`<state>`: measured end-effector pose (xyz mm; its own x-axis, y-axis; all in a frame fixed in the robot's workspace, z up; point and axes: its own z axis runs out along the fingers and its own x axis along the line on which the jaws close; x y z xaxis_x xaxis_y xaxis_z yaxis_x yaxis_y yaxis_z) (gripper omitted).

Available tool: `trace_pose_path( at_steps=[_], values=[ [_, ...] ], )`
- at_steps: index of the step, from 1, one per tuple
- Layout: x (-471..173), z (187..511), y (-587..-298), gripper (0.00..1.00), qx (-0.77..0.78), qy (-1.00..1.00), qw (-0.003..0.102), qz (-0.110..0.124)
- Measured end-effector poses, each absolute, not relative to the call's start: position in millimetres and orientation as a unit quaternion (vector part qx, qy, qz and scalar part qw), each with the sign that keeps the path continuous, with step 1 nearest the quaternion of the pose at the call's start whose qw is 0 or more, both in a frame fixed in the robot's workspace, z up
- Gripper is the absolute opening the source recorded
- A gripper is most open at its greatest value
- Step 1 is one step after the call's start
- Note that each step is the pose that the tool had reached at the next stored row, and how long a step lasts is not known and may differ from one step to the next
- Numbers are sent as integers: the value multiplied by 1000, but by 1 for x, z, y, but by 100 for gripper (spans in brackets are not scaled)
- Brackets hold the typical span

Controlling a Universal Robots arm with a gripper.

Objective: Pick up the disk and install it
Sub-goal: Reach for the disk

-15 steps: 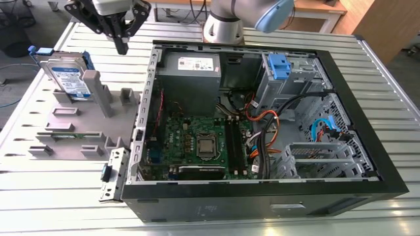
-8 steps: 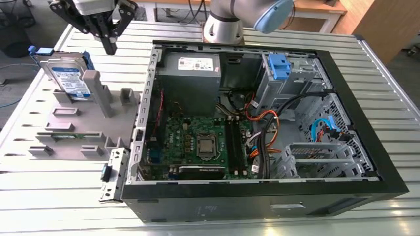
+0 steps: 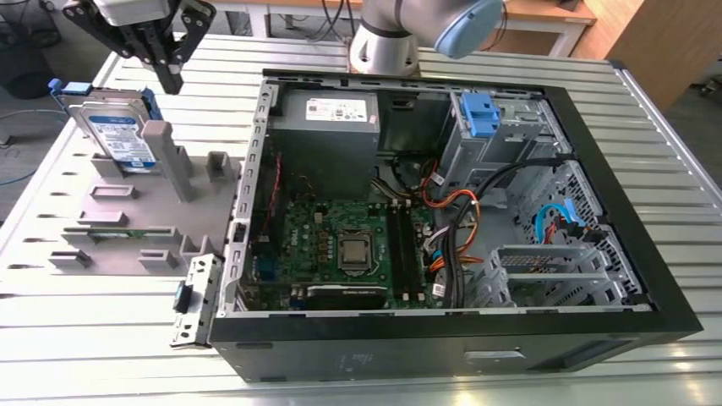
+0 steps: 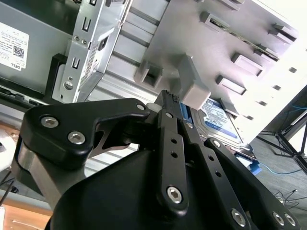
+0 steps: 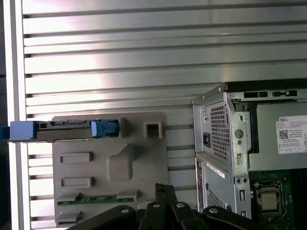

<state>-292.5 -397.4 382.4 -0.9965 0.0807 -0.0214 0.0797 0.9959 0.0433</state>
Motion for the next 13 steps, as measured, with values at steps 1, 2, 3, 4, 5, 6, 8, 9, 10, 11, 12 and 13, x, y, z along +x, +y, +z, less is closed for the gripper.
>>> trace_pose_path(
  at_steps=[1, 2, 3, 4, 5, 6, 8, 9, 10, 11, 12, 13],
  values=[
    [-295, 382, -397, 11, 40, 999, 12, 21],
    [-297, 382, -397, 11, 40, 999, 12, 21],
    [-299, 382, -397, 11, 40, 999, 12, 21],
    [-301, 382, -397, 11, 40, 999, 12, 21],
    [-303, 382, -397, 11, 41, 999, 12, 21],
    [-305, 382, -397, 11, 41, 999, 12, 21],
    [-309, 382, -397, 11, 41, 999, 12, 21],
    [-311, 382, -397, 11, 41, 999, 12, 21],
    [-313, 381, -397, 11, 41, 999, 12, 21],
    [-316, 381, -397, 11, 41, 999, 12, 21],
    [-318, 381, -397, 11, 41, 999, 12, 21],
    [-320, 381, -397, 11, 41, 999, 12, 21]
  ],
)
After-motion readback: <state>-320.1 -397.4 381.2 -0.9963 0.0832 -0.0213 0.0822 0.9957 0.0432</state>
